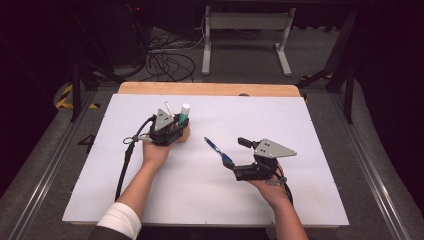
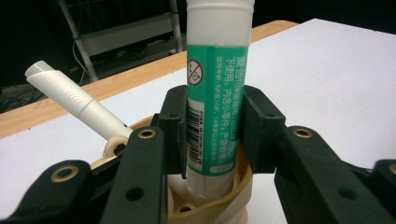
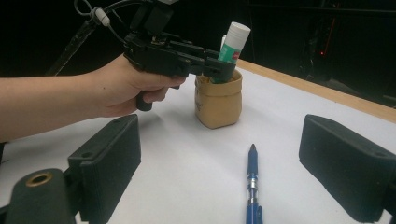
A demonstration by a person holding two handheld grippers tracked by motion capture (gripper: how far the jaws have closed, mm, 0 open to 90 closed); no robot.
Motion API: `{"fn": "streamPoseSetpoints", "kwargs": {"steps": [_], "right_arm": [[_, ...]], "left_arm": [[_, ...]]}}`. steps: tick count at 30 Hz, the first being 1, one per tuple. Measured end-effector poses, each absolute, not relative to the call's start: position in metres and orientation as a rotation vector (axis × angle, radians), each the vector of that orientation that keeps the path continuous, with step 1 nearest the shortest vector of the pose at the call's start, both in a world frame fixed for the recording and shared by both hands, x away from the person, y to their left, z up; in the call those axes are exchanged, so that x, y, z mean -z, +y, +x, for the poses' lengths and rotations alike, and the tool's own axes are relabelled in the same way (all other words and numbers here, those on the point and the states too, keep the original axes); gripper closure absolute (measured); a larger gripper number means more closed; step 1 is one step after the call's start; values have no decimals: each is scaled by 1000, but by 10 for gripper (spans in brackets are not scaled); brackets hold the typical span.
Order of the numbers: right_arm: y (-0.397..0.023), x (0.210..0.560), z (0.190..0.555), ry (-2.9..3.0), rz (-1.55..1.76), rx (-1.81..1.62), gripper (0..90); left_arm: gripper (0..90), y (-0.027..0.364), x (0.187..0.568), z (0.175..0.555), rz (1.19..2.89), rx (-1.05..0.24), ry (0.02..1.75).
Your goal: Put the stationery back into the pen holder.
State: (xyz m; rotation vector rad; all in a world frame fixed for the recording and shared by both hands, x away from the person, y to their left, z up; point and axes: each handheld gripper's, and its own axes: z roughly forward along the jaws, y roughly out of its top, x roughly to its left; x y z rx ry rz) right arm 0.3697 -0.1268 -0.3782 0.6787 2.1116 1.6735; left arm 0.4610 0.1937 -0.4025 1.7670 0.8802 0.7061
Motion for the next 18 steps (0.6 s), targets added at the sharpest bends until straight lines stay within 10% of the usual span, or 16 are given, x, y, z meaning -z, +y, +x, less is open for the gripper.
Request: {"fn": "streamPoseSetpoints", "kwargs": {"steps": [18], "right_arm": [[-126,378,370,2113,676,-1673,137]], "left_arm": [[619,193,402,459,1788,-724,873]]}}
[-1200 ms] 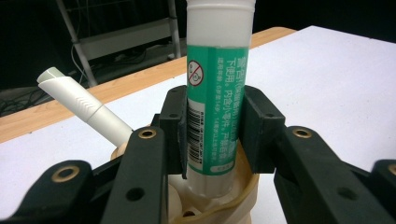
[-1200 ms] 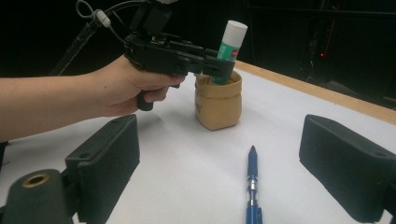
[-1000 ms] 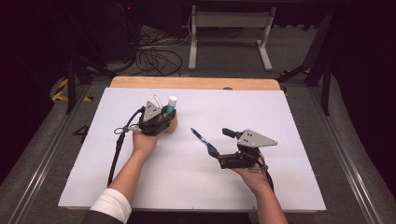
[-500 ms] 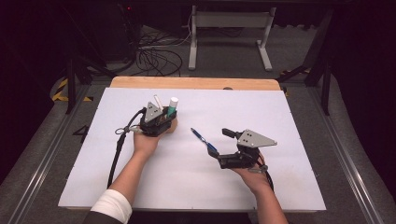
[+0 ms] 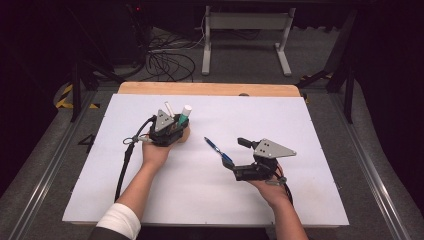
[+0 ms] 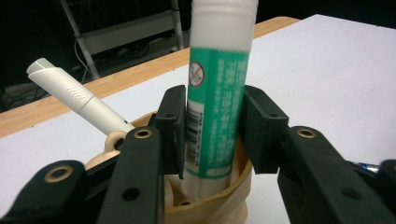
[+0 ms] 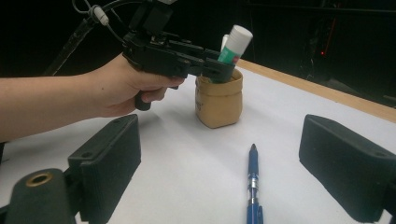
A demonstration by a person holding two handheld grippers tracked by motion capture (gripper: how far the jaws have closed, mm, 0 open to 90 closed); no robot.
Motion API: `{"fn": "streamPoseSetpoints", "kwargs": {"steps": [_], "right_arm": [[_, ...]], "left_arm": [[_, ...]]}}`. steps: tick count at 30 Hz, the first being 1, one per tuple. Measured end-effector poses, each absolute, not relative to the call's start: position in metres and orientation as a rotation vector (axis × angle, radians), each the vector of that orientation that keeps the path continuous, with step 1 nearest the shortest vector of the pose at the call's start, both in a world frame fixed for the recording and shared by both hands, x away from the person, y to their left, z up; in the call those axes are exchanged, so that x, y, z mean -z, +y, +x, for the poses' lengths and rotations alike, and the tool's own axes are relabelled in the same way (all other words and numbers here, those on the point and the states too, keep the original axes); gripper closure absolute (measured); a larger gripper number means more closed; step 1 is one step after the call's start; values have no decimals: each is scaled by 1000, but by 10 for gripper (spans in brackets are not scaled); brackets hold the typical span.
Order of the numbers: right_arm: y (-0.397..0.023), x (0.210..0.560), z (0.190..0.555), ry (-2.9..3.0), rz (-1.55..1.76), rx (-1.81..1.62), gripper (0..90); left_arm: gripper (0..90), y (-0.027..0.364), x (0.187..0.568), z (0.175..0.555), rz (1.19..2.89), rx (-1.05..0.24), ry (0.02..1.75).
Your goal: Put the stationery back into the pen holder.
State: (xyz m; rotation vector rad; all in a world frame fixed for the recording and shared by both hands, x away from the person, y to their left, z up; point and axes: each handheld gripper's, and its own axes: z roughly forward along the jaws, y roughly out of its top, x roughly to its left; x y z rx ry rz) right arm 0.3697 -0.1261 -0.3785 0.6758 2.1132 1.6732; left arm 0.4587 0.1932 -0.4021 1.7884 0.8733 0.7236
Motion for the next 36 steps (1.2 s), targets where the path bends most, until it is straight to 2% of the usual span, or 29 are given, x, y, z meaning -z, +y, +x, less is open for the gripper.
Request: {"fn": "streamPoseSetpoints", "kwargs": {"steps": [6,9,13,24,29,31,36], "right_arm": [[-126,379,370,2114,677,-1673,137],[-126,379,370,2114,675,-1674,138],[-126,379,370,2115,674,-1674,137],[-126,381,371,2120,691,-1651,146],[-126,381,371,2119,694,-1639,168],[-126,381,371,2120,693,-1637,171],[-125,381,371,2124,685,-1631,178]], "left_arm": [[604,193,402,459,1778,-734,882],[636,196,401,459,1781,-732,878],[635,196,401,458,1786,-740,882],[553,202,394,454,1756,-724,883],[559,203,391,445,1761,-814,852],[574,203,389,441,1775,-874,842],[673,205,388,440,1793,-854,846]]}}
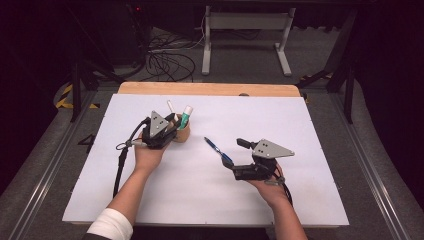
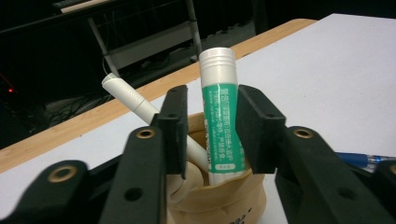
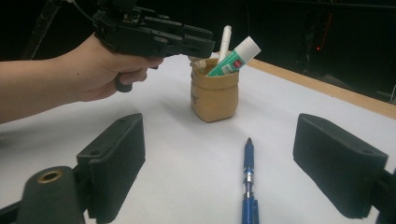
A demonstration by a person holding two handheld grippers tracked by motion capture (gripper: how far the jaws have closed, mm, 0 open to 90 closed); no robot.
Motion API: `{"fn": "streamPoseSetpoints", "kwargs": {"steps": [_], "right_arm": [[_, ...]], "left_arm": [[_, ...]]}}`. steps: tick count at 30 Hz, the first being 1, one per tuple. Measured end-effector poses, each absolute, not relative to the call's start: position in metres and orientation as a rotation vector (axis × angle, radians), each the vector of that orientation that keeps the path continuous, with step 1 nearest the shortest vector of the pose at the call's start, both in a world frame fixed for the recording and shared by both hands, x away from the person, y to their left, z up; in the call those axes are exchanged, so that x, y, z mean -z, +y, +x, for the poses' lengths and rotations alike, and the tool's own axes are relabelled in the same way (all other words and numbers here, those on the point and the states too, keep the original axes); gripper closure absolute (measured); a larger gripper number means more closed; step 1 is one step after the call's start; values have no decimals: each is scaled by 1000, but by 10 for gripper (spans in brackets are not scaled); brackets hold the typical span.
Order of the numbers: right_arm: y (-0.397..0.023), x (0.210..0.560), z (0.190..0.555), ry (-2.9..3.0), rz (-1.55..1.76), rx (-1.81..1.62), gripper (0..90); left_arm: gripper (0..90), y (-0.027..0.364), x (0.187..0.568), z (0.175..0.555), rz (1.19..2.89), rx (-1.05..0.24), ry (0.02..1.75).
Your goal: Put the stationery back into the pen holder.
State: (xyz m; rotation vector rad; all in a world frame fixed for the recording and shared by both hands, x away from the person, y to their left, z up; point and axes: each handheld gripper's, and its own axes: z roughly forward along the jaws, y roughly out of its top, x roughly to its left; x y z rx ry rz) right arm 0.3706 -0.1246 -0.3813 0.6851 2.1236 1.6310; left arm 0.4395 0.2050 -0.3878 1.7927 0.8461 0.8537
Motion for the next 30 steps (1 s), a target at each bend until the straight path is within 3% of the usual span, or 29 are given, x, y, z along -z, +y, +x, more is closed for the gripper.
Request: {"fn": "streamPoseSetpoints", "kwargs": {"steps": [12,30], "right_arm": [[-125,382,371,2126,688,-1625,187],[-124,382,371,2128,686,-1631,189]], "left_arm": [[892,203,390,445,1831,-752,908],[897,204,392,454,1888,-674,959]]}}
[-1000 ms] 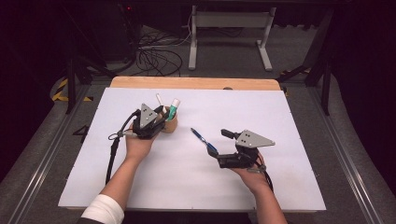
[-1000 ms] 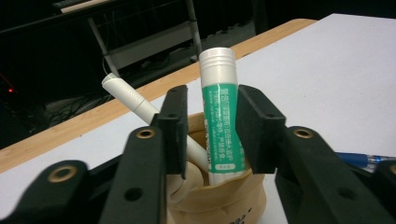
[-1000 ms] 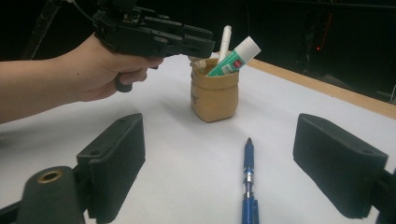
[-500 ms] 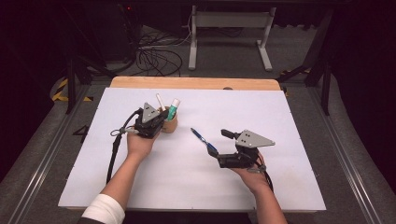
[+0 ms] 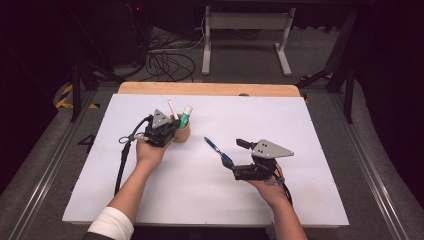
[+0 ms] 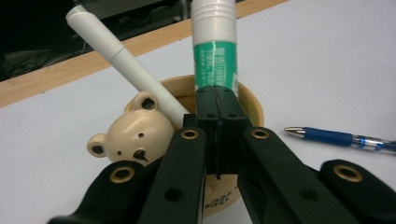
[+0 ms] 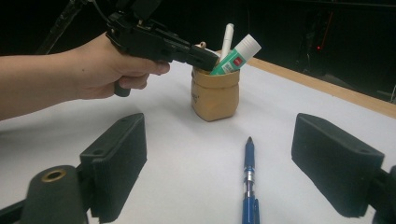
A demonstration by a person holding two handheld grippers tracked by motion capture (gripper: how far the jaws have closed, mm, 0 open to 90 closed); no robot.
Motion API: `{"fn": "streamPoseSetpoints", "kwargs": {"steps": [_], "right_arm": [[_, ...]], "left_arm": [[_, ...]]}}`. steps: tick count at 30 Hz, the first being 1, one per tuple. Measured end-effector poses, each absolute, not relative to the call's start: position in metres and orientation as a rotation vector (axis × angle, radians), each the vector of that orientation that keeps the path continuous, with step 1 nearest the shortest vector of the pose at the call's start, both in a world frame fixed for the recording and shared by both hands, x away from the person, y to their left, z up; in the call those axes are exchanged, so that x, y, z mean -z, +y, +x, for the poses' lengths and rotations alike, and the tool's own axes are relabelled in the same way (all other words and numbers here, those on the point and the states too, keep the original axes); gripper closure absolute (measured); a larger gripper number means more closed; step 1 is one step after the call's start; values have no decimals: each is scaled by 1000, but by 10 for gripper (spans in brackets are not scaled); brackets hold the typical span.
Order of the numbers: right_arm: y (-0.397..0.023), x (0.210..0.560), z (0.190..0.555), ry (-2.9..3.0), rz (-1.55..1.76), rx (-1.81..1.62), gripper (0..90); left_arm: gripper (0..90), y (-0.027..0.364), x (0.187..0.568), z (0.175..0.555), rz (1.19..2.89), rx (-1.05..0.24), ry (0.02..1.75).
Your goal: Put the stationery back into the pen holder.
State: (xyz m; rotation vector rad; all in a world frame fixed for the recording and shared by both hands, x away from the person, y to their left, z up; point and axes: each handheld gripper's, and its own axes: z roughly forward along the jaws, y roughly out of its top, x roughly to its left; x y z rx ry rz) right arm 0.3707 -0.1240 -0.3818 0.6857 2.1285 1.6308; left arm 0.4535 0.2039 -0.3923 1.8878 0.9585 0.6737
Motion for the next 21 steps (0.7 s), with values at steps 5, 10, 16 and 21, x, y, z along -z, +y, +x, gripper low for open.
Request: {"fn": "streamPoseSetpoints", "kwargs": {"steps": [5,10,16,21], "right_arm": [[-124,382,371,2132,684,-1628,189],[-124,382,371,2129,680,-1631,190],[-123,382,371,2134,681,-1629,190],[-123,384,372,2140,688,-1610,193]], "left_arm": [[897,204,393,455,1885,-646,978],[897,204,393,453,1901,-620,963],[897,204,393,454,1903,-639,958],[896,204,393,452,1900,-632,968]]}}
